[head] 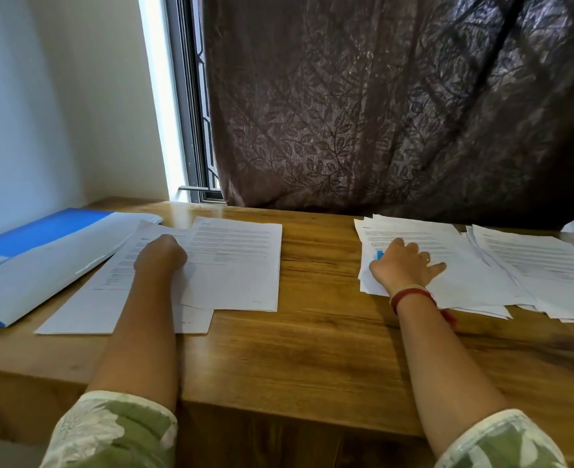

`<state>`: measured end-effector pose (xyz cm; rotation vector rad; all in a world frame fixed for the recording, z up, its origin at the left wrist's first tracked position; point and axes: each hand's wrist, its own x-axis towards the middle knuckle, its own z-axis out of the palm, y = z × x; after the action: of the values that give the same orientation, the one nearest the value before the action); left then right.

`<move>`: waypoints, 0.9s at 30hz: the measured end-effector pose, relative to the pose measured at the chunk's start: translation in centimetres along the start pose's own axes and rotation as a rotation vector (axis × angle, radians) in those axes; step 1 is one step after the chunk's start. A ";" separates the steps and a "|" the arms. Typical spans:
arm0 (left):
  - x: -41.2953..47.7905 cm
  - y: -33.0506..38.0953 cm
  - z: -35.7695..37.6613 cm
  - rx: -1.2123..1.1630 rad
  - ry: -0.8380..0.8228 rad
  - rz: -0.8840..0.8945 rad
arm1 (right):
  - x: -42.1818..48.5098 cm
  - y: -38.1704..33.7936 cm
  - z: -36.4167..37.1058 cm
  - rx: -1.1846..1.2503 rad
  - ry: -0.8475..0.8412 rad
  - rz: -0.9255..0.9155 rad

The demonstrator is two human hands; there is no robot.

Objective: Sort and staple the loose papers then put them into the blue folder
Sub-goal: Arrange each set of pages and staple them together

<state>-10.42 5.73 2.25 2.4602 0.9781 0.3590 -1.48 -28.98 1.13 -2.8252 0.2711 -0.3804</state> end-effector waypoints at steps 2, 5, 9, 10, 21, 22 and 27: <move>0.0 -0.1 0.1 0.020 0.004 -0.013 | 0.1 0.4 0.5 0.047 -0.013 -0.010; -0.5 0.7 0.2 0.064 0.036 -0.077 | 0.0 0.3 0.5 0.084 0.026 -0.038; -2.0 3.3 0.7 0.080 0.133 0.008 | -0.9 -1.4 0.0 0.265 -0.031 -0.144; -2.3 4.2 1.1 0.043 0.152 0.068 | -1.4 -2.1 -0.1 0.393 -0.084 -0.199; -1.4 6.6 4.4 -0.325 0.117 0.259 | -9.2 -9.4 2.6 0.579 -0.462 -0.735; -1.4 6.8 4.7 -0.306 0.108 0.273 | -9.1 -9.3 2.3 0.590 -0.472 -0.726; -2.3 7.6 5.4 -0.250 0.225 0.405 | -5.5 -5.4 -0.2 0.651 -0.176 -0.510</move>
<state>-5.58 -2.47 1.35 2.4057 0.4689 0.8524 -5.92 -22.75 1.61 -2.2193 -0.5281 -0.2530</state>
